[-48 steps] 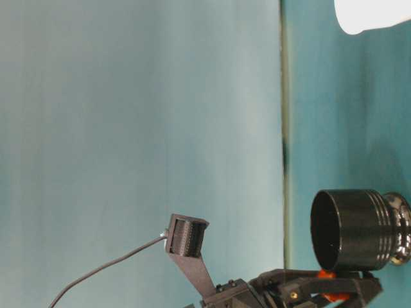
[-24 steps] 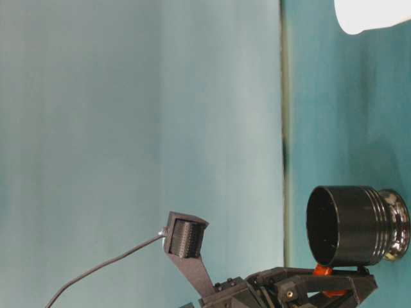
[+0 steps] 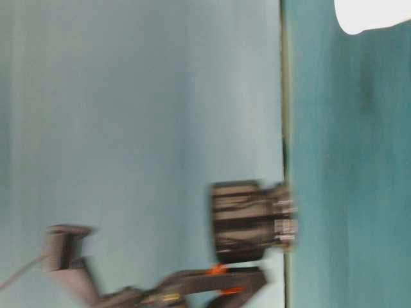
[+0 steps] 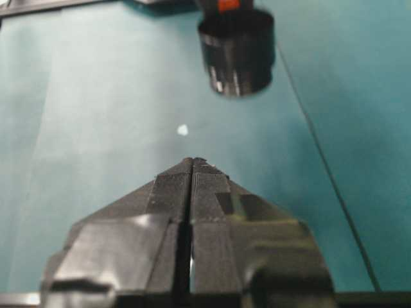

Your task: Put the paper cup into the moved red handle cup holder.

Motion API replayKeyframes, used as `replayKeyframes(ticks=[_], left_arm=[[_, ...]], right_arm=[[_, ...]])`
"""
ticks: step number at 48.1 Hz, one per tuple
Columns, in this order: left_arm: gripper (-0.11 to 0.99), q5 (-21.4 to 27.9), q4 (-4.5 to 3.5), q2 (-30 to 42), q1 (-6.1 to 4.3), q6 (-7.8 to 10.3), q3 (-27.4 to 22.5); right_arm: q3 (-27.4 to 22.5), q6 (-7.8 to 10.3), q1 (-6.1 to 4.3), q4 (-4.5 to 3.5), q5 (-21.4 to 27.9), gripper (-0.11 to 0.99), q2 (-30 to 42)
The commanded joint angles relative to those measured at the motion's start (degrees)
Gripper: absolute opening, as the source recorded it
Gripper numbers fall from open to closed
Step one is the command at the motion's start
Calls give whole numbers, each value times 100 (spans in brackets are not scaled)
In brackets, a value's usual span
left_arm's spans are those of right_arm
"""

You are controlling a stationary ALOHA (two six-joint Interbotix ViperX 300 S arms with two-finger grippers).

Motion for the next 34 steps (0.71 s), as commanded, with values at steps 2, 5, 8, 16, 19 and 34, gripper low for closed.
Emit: replayKeyframes(ticks=[2,5,8,16,19,34], left_arm=[[29,334,9,-290,-9,-9,-299],[29,343,9,-325,-9,0,-360],[29,343,9,-316,-9,-9,-396],[29,343,9,-237,-70,-44,-519],[29,343,9,-158,-141,-53,-598],[29,343,9,536,-562,-413,-1178]], right_arm=[[-105,53,-18,18,-35,-11,35],[-105,53,-18,18,-35,-11,35],[-105,53,-18,26,-35,-11,35],[-105,53,-18,26,-35,-11,35],[-105,53,-18,26,-35,-11,35],[-105,53,-70,26,-35,-11,35]])
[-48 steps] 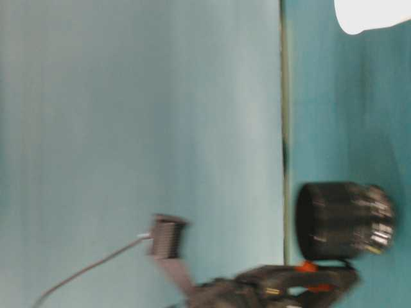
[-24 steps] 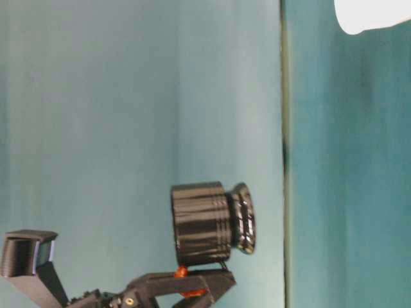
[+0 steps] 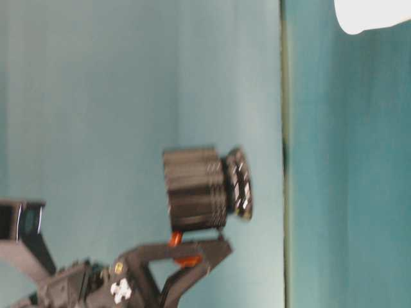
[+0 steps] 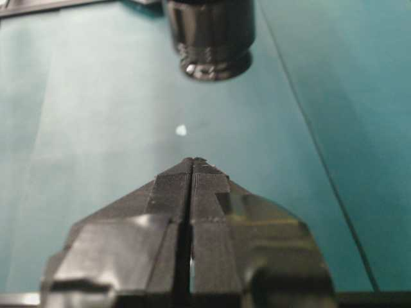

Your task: Put the paper cup into the moved red handle cup holder.

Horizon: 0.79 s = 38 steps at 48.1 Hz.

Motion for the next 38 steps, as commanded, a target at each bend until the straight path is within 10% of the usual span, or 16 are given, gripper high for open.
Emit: replayKeyframes(ticks=[1,19,38], left_arm=[[29,-44,9,141,-105,0,-237],[29,-483,9,694,-396,-62,-158],[29,-949,9,1081,-439,-62,88]], right_arm=[[-97,53,-35,18,-35,-11,35],[-97,53,-53,26,-26,-11,35],[-88,53,-53,26,-26,-11,35]])
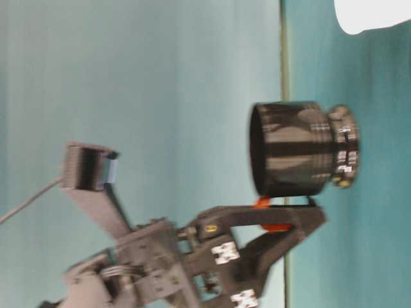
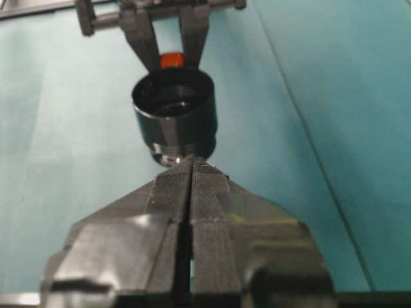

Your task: Put the paper cup into the moved red handle cup holder.

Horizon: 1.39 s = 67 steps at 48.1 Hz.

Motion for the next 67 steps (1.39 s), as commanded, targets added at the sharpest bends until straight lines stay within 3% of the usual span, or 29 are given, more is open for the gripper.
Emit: replayKeyframes(ticks=[1,22,67], left_arm=[[29,-167,9,26,-18,9,35],[29,-721,9,334,-18,18,369],[29,-958,9,606,-26,105,316]], right_arm=[[-97,53,-18,9,-18,-11,35],[-88,53,-18,18,53,-11,35],[-79,53,-18,18,53,-11,44]])
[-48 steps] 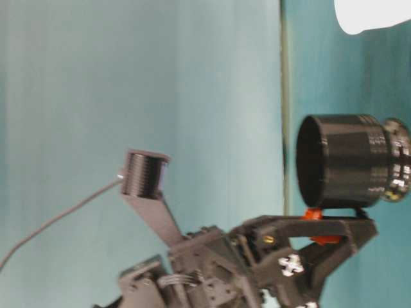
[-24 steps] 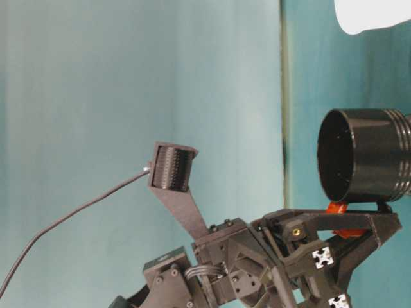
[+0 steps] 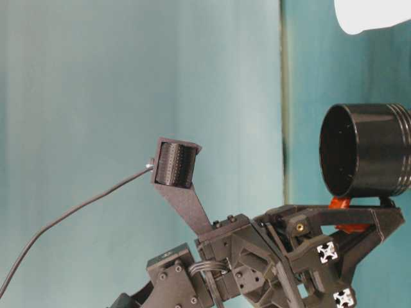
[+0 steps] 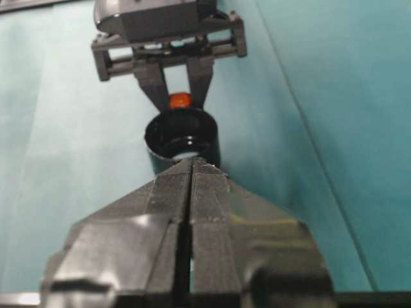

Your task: Put the paper cup into the moved red handle cup holder.

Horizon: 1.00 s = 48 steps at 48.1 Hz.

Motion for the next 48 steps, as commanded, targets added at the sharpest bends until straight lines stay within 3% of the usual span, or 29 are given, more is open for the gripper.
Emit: replayKeyframes(ticks=[1,42,44,48], left_arm=[[29,-114,9,-26,-26,-9,-26],[30,-97,9,88,-62,-70,-62],[35,-105,9,88,-62,-79,-62],[62,-149,9,88,-62,-79,-62]], right_arm=[[-88,53,-18,9,-26,-11,44],[-88,62,-18,18,-26,-11,44],[-88,62,-18,18,-26,-11,44],[-88,62,-18,18,-26,-11,35]])
